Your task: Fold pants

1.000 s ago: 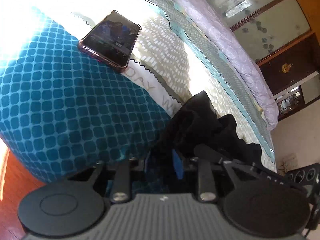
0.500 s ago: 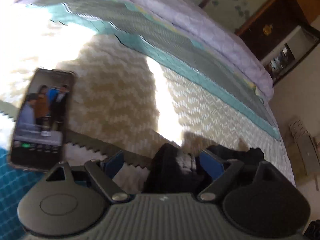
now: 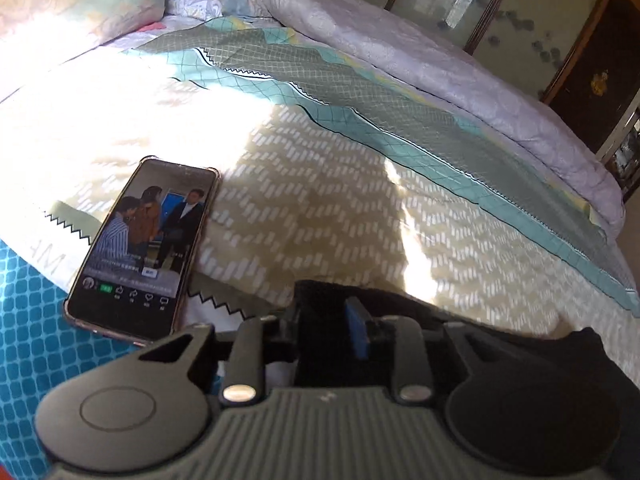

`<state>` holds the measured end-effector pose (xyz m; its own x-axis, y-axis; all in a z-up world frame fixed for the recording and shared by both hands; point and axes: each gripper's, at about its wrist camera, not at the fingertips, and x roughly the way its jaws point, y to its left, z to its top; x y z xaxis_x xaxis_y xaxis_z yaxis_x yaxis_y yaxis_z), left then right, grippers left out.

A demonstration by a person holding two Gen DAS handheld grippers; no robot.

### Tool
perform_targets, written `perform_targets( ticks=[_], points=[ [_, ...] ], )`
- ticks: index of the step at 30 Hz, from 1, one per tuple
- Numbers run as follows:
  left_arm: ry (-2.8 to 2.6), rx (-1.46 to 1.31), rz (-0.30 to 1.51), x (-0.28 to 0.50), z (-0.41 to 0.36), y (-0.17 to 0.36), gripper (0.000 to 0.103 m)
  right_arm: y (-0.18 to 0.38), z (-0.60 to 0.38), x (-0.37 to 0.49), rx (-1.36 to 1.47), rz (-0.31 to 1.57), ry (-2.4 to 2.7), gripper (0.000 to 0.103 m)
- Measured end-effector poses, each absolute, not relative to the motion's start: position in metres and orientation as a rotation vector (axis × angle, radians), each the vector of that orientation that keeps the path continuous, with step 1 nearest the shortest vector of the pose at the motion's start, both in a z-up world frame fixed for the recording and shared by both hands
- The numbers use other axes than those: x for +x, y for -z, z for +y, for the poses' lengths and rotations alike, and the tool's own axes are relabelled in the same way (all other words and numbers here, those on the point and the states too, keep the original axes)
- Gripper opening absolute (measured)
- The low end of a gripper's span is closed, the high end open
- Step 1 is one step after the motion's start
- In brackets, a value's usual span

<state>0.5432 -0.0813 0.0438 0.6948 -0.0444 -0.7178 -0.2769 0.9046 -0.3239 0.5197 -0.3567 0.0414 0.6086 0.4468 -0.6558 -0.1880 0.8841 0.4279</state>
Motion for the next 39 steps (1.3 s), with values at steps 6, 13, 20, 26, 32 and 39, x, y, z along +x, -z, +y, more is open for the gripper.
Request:
perform_targets(
  ticks=[6, 13, 20, 26, 32, 39],
  points=[
    [-0.119, -0.559, 0.663, 0.505, -0.055, -0.096, 0.047, -0.074, -0.35, 0.508, 0.3, 0.72, -0.451, 0.057],
    [0.104, -0.43, 0.714, 0.497, -0.125, -0.102, 0.044, -0.04, -0.308, 0.531, 0.392, 0.901, -0.587, 0.056],
    [0.009, -0.218, 0.916, 0.495, -0.154, -0.047, 0.036, -0.073, -0.358, 0.512, 0.378, 0.806, -0.568, 0.054],
    [0.018, -0.318, 0.863, 0.479, -0.146, -0.077, 0.04, -0.095, -0.53, 0.474, 0.443, 0.649, -0.159, 0.055],
    [0.114, -0.259, 0.855, 0.509, -0.201, -0.088, 0.043, -0.097, -0.697, 0.451, 0.488, 0.522, 0.34, 0.049],
    [0.136, -0.22, 1.01, 0.534, -0.248, -0.046, 0.043, -0.037, -0.798, 0.512, 0.784, 0.649, 0.317, 0.021]
  ],
)
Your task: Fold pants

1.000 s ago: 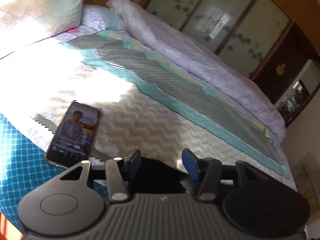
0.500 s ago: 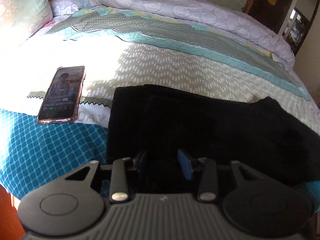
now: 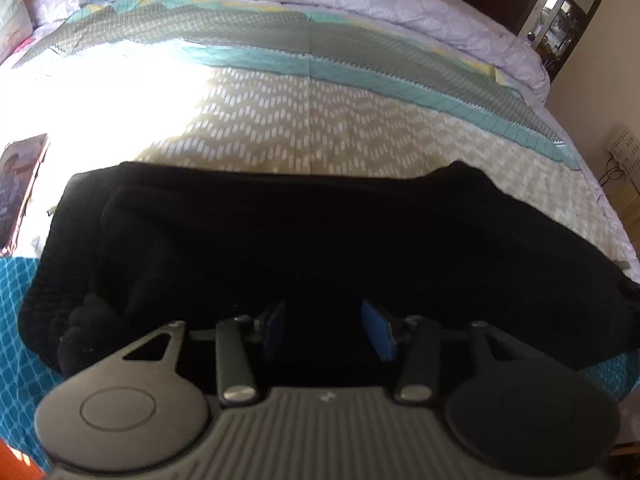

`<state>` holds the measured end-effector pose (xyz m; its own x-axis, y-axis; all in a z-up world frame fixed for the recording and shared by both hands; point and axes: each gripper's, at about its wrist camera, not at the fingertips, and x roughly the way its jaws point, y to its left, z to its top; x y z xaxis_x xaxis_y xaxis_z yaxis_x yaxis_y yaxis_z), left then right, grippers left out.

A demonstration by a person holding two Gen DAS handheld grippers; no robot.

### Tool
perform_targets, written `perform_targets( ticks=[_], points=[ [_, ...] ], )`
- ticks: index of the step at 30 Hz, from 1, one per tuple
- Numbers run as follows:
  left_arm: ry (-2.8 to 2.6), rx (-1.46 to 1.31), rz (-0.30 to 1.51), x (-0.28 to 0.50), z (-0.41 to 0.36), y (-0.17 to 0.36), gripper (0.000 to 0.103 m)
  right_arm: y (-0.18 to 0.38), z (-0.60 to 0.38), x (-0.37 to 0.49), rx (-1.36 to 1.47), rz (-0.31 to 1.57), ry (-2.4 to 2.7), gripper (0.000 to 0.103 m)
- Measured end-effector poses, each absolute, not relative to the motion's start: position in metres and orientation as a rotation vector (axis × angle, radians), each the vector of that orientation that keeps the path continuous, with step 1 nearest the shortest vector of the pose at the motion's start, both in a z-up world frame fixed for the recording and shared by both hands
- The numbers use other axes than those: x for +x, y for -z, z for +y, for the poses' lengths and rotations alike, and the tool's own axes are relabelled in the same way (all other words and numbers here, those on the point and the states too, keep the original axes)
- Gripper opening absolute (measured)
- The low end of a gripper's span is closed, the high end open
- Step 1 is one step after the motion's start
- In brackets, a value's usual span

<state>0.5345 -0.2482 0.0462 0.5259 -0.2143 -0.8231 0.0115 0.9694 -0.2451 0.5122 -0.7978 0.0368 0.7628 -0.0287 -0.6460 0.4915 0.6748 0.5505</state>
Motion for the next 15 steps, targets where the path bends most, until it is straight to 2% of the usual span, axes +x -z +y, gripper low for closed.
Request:
perform_targets(
  ticks=[1, 2, 6, 7, 9, 11, 15],
  points=[
    [0.121, -0.198, 1.029, 0.533, -0.249, -0.039, 0.041, -0.031, -0.808, 0.517, 0.788, 0.646, 0.354, 0.007],
    [0.122, -0.176, 1.028, 0.531, -0.25, -0.035, 0.041, -0.03, -0.818, 0.515, 0.795, 0.621, 0.404, 0.0],
    [0.124, -0.105, 1.015, 0.523, -0.257, -0.038, 0.041, -0.03, -0.85, 0.501, 0.941, 0.543, 0.461, 0.0],
    [0.122, -0.11, 1.018, 0.522, -0.257, -0.039, 0.042, -0.038, -0.845, 0.499, 0.883, 0.548, 0.465, 0.002],
    [0.135, -0.146, 1.009, 0.52, -0.255, -0.045, 0.047, -0.054, -0.836, 0.479, 0.805, 0.491, 0.461, 0.024],
    [0.152, -0.174, 0.987, 0.517, -0.254, -0.052, 0.049, -0.06, -0.839, 0.448, 0.843, 0.391, 0.428, 0.035],
    [0.197, -0.24, 0.971, 0.517, -0.251, -0.058, 0.05, -0.057, -0.838, 0.38, 0.898, 0.309, 0.453, 0.038]
  ],
)
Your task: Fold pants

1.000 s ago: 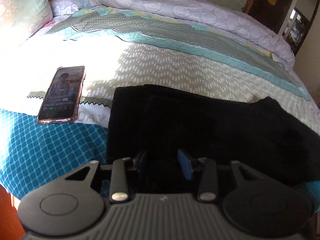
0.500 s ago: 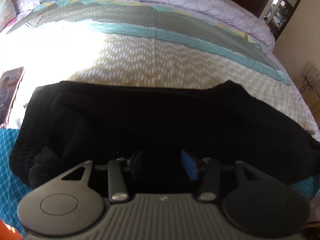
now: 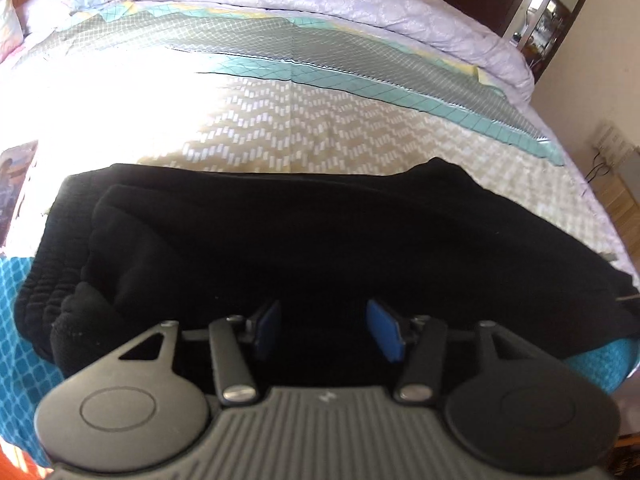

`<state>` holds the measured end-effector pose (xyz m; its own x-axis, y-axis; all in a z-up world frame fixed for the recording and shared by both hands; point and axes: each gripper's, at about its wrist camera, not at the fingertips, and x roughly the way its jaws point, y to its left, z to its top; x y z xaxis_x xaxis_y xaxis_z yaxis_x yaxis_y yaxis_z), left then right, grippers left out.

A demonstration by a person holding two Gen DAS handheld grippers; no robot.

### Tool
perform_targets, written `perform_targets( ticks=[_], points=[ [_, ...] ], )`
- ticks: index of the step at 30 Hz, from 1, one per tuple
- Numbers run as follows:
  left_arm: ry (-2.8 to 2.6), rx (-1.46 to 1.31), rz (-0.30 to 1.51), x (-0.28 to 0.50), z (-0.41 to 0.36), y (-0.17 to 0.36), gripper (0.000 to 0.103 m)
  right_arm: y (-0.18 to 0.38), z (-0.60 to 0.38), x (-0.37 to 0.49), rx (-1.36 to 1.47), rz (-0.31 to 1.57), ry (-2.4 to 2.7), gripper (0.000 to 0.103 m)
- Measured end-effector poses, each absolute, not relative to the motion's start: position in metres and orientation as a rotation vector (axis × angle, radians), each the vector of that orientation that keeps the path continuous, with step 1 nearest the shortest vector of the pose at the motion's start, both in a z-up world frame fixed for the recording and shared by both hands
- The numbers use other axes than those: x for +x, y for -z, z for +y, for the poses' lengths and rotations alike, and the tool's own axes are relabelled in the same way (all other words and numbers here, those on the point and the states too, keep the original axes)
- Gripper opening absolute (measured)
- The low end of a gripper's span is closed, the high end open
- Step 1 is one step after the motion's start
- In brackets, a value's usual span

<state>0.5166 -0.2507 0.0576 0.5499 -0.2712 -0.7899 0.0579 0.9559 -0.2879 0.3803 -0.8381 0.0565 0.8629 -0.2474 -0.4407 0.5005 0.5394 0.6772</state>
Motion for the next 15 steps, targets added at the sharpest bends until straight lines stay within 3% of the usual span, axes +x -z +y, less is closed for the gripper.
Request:
perform_targets(
  ticks=[3, 15],
  points=[
    [0.194, -0.268, 0.997, 0.521, -0.251, -0.053, 0.051, -0.041, -0.837, 0.35, 0.965, 0.305, 0.451, 0.048],
    [0.162, -0.304, 1.029, 0.52, -0.248, -0.048, 0.051, -0.027, -0.862, 0.383, 1.063, 0.293, 0.47, 0.047]
  ],
)
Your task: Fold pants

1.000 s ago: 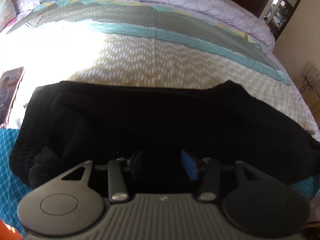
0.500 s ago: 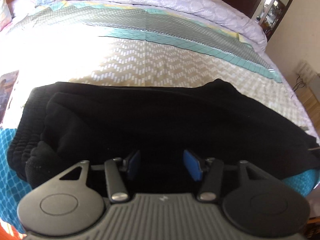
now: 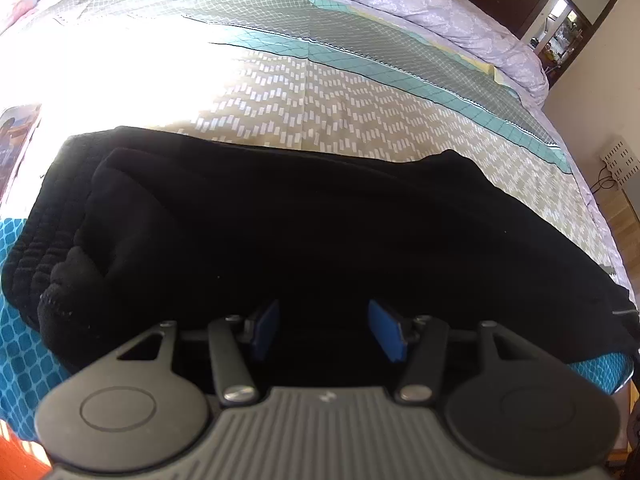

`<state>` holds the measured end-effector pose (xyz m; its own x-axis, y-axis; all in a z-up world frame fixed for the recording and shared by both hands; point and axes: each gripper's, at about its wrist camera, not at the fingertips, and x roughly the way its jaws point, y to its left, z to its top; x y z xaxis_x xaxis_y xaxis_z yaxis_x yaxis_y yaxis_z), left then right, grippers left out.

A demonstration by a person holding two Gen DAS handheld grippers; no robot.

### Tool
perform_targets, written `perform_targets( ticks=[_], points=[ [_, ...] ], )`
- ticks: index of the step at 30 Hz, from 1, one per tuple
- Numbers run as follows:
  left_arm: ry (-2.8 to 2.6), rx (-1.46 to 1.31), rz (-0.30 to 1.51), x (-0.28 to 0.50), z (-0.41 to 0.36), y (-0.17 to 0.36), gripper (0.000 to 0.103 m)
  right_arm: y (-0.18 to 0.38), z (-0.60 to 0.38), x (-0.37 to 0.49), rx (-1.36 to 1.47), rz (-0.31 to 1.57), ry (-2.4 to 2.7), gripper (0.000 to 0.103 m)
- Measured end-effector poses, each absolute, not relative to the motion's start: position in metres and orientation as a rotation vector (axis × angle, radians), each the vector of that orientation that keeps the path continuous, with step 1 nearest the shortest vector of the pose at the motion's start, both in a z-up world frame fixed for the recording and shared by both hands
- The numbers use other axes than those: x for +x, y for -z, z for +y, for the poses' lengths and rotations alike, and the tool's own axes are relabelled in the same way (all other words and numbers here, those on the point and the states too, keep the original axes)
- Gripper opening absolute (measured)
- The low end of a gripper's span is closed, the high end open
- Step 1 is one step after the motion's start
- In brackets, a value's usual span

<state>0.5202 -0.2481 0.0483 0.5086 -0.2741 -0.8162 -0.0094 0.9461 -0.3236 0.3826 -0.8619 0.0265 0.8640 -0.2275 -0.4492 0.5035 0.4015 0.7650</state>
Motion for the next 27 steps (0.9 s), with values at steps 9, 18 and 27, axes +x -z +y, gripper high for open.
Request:
perform_targets(
  ticks=[9, 18, 27],
  points=[
    [0.184, -0.348, 0.994, 0.517, -0.244, -0.055, 0.052, -0.087, -0.806, 0.422, 0.792, 0.354, 0.335, 0.021],
    [0.214, -0.395, 0.975, 0.506, -0.234, -0.057, 0.052, -0.088, -0.611, 0.494, 0.275, 0.6, -0.059, 0.021],
    [0.278, -0.434, 0.937, 0.484, -0.216, -0.062, 0.055, -0.042, -0.509, 0.478, -0.306, 0.686, -0.034, 0.05]
  ],
)
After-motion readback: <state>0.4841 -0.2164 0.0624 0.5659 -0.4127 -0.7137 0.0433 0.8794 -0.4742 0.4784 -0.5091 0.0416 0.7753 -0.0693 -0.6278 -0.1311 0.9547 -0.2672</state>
